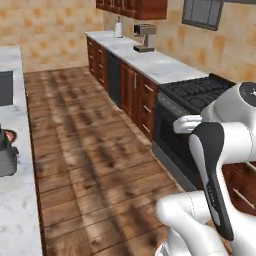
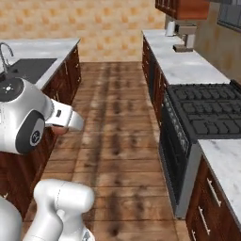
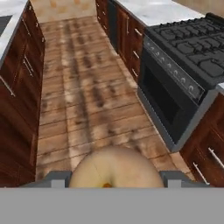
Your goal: Pick the apple and peach from the fridge and place them on the plate next to the blender to make a fruit smoothie.
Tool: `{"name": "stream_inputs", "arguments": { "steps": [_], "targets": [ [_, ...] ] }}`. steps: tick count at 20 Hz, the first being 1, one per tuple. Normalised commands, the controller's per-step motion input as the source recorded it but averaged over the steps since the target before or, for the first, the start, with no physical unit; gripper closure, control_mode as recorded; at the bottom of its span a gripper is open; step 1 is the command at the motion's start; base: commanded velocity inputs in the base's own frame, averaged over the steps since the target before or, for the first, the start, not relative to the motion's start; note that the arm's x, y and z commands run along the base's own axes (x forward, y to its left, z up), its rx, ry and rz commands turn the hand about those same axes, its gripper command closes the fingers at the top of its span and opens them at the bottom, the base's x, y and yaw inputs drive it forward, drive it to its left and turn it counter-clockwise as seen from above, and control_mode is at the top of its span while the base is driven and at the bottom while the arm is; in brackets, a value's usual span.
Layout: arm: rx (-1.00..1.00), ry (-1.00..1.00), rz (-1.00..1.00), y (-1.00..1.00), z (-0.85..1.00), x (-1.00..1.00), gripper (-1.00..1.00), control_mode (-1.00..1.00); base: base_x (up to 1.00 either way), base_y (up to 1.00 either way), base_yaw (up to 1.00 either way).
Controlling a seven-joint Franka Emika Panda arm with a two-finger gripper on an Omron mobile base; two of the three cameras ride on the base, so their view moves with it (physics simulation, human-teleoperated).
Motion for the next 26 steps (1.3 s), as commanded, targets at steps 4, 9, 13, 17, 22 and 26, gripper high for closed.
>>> {"name": "stream_inputs", "arguments": {
  "steps": [4, 9, 13, 17, 22, 26],
  "targets": [
    [0.00, 0.00, 0.00, 0.00, 0.00, 0.00, 1.00, 1.00, 1.00, -0.17, 0.70],
    [0.00, 0.00, 0.00, 0.00, 0.00, 0.00, 1.00, 1.00, 1.00, -0.19, 0.69],
    [0.00, 0.00, 0.00, 0.00, 0.00, 0.00, 1.00, 1.00, 1.00, -0.24, 0.63],
    [0.00, 0.00, 0.00, 0.00, 0.00, 0.00, 1.00, 1.00, 1.00, -0.41, 0.52],
    [0.00, 0.00, 0.00, 0.00, 0.00, 0.00, 1.00, 1.00, 1.00, -0.51, 0.51],
    [0.00, 0.00, 0.00, 0.00, 0.00, 0.00, 1.00, 1.00, 0.81, -0.21, 0.83]
  ]
}}
